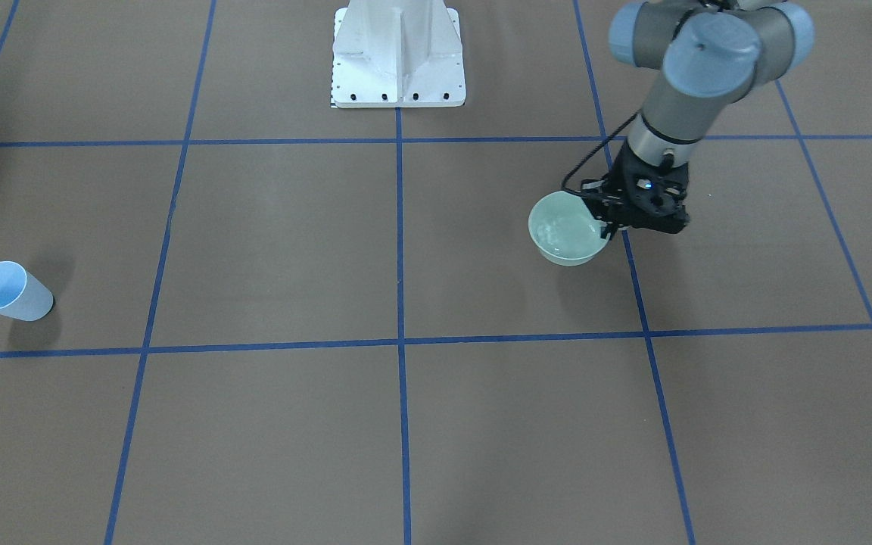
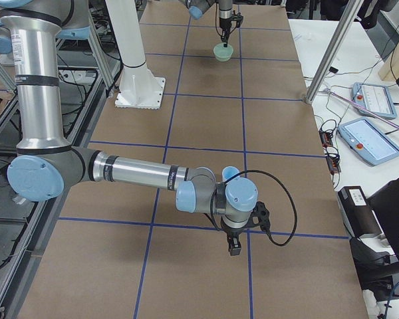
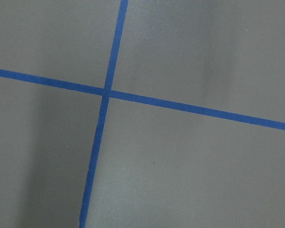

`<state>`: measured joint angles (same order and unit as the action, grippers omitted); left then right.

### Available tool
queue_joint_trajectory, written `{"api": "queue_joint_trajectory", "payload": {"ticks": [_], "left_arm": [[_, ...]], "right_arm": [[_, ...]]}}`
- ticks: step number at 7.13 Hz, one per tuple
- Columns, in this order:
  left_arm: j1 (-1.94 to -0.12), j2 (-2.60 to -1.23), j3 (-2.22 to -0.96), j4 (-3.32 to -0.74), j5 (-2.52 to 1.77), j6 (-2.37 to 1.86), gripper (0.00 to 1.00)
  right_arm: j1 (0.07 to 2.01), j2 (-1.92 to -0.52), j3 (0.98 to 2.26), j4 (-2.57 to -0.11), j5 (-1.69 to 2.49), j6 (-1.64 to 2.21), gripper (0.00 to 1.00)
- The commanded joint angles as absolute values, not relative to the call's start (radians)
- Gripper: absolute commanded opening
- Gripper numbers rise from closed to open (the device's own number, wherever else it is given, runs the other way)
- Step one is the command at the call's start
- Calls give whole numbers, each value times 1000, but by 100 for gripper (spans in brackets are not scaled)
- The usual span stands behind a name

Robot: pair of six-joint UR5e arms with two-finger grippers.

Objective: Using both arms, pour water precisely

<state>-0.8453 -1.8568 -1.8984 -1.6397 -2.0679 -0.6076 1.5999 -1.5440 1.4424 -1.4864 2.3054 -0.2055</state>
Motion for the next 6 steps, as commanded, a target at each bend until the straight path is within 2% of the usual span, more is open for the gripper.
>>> {"api": "queue_joint_trajectory", "payload": {"ticks": [1, 2, 5, 6], "left_arm": [[-981, -1687, -1885, -1711, -2172, -323, 0], [-1012, -1646, -1837, -1765, -2175, -239, 0], [-1034, -1623, -1579, -2084, -2250, -203, 0], [-1034, -1623, -1569, -2092, -2250, -202, 0]], "right_arm": [[1600, -1549, 1443, -1486, 2304, -206, 100], [1600, -1549, 1443, -1486, 2304, -206, 100], [1600, -1549, 1443, -1486, 2304, -206, 100], [1600, -1549, 1445, -1486, 2304, -206, 100]]}}
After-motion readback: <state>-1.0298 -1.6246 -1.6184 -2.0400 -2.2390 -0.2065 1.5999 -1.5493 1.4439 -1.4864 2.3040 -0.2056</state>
